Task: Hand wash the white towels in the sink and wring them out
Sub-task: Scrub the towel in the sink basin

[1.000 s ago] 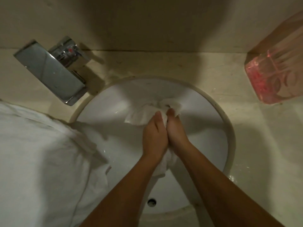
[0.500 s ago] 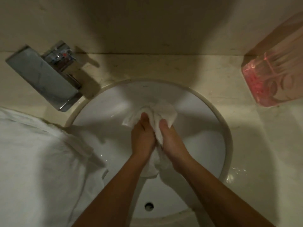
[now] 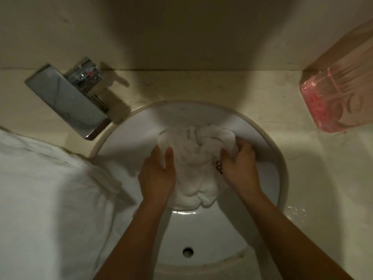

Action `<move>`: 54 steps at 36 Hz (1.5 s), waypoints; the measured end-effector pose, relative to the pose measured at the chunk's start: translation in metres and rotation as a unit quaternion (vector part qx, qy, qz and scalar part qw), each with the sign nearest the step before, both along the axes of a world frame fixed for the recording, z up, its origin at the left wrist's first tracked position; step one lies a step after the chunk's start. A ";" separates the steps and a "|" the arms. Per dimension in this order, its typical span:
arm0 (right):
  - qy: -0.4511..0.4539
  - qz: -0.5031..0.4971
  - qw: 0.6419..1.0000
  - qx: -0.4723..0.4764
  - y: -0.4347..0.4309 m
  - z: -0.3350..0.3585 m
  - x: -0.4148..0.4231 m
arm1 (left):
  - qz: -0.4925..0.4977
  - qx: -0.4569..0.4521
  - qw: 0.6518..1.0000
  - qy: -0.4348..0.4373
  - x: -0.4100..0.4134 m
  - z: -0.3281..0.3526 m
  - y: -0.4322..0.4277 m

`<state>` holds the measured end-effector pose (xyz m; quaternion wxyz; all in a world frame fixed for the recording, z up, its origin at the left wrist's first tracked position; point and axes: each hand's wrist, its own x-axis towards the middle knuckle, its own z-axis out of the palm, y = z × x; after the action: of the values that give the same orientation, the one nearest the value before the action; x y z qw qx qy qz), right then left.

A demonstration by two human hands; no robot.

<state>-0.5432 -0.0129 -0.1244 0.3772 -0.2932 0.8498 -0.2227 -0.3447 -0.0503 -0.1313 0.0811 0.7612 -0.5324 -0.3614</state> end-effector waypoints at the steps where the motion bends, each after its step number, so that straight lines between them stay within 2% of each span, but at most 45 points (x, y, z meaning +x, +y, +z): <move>1: -0.020 -0.008 0.999 0.034 0.003 -0.004 0.004 | -0.015 -0.007 1.000 -0.014 0.001 -0.001 0.007; 3: -0.033 -0.011 0.996 0.081 0.009 -0.018 0.008 | -0.009 -0.021 1.000 -0.005 0.001 -0.003 0.018; 5: -0.053 0.044 0.991 0.111 0.010 -0.015 0.014 | 0.058 0.002 0.998 0.038 -0.003 -0.002 0.024; 7: -0.079 0.095 0.989 0.087 0.008 -0.005 0.021 | 0.131 0.064 0.987 0.073 -0.010 0.000 0.027; 9: -0.105 0.118 0.987 0.031 0.009 0.000 0.030 | 0.142 0.098 0.979 0.106 -0.020 0.002 0.032; 11: -0.126 0.128 0.984 -0.010 0.011 0.002 0.041 | 0.133 0.088 0.979 0.129 -0.030 0.003 0.036; 13: -0.125 0.123 0.984 -0.013 0.015 -0.002 0.048 | 0.123 0.061 0.983 0.121 -0.038 0.005 0.037; 16: -0.152 0.086 0.984 -0.039 0.019 -0.001 0.051 | 0.140 0.026 0.981 0.133 -0.045 0.011 0.032; 19: -0.196 0.060 0.979 -0.020 0.021 0.012 0.060 | 0.165 0.013 0.973 0.161 -0.048 0.010 0.023; 25: -0.075 0.031 0.997 0.007 -0.007 0.006 0.047 | 0.118 0.058 0.966 0.221 -0.064 0.028 0.028; 28: -0.095 0.028 0.995 0.001 -0.015 0.002 0.045 | 0.074 0.004 0.979 0.188 -0.067 0.031 0.026; 31: -0.147 0.024 0.989 -0.002 0.004 0.017 0.053 | 0.091 -0.012 0.987 0.133 -0.056 0.022 0.011; 33: -0.159 0.024 0.987 -0.017 0.016 0.024 0.059 | 0.107 0.000 0.985 0.136 -0.050 0.016 0.008; 35: -0.126 0.028 0.991 -0.029 0.011 0.018 0.058 | 0.110 0.013 0.981 0.157 -0.055 0.021 0.015; 38: -0.115 0.022 0.993 -0.007 -0.013 0.005 0.051 | 0.081 0.015 0.978 0.193 -0.068 0.030 0.030; 42: -0.146 0.028 0.989 0.003 -0.003 0.016 0.055 | 0.089 -0.016 0.982 0.163 -0.057 0.025 0.015; 45: -0.177 0.019 0.984 -0.015 0.022 0.029 0.063 | 0.099 0.005 0.985 0.142 -0.049 0.016 0.006; 50: -0.089 0.059 0.994 -0.020 0.001 0.010 0.051 | 0.102 0.036 0.972 0.209 -0.060 0.028 0.026; 54: -0.078 0.078 0.994 0.019 -0.006 0.001 0.033 | 0.106 0.064 0.962 0.245 -0.054 0.038 0.037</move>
<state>-0.5099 -0.0186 -0.1238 0.4641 -0.3333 0.7964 -0.1982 -0.3986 -0.0130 -0.0938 0.1978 0.7051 -0.3888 -0.5591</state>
